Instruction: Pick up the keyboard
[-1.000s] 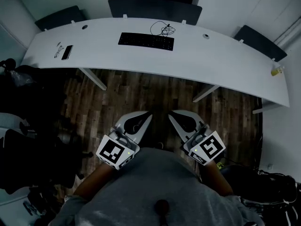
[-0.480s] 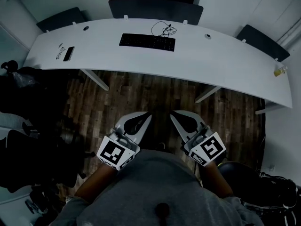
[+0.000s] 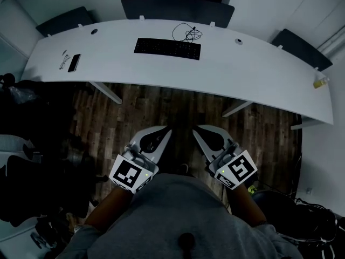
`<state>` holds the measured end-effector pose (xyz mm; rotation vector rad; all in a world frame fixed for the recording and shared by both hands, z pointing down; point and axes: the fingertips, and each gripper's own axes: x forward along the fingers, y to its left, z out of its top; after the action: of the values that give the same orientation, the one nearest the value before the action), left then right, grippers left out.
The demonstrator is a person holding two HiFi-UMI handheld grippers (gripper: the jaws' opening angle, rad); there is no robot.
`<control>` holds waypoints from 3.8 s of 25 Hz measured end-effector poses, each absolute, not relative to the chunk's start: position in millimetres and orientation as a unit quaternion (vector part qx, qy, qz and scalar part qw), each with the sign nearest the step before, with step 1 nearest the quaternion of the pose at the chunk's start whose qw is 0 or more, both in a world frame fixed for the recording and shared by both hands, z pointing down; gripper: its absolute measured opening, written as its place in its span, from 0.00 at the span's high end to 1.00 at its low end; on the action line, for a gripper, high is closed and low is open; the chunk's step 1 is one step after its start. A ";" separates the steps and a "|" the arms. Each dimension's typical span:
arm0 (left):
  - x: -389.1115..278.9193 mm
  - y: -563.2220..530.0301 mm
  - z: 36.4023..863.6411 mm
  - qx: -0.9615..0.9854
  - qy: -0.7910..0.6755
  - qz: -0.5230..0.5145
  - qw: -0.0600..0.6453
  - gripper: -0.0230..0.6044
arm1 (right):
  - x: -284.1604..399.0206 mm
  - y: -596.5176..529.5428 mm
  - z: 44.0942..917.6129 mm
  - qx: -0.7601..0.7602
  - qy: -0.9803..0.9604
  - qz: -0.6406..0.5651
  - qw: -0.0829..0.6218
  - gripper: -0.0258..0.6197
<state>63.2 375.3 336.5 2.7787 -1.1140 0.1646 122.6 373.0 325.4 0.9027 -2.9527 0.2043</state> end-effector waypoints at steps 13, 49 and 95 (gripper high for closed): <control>22.4 294.9 336.9 0.932 -0.354 0.038 0.071 0.96 | 81.0 296.9 332.3 0.313 -0.946 0.079 0.038 0.94; -91.4 163.0 358.7 0.945 -0.311 0.028 0.101 0.96 | -37.8 167.0 354.9 0.346 -0.931 0.093 0.071 0.94; -1.2 -59.8 359.9 0.913 -0.396 0.069 0.070 0.96 | 72.0 -67.0 375.0 0.285 -0.948 0.128 0.057 0.94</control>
<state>-1.2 -59.8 359.9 2.7472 -1.1909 0.2067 72.0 -67.0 375.0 0.8630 -2.8751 0.3866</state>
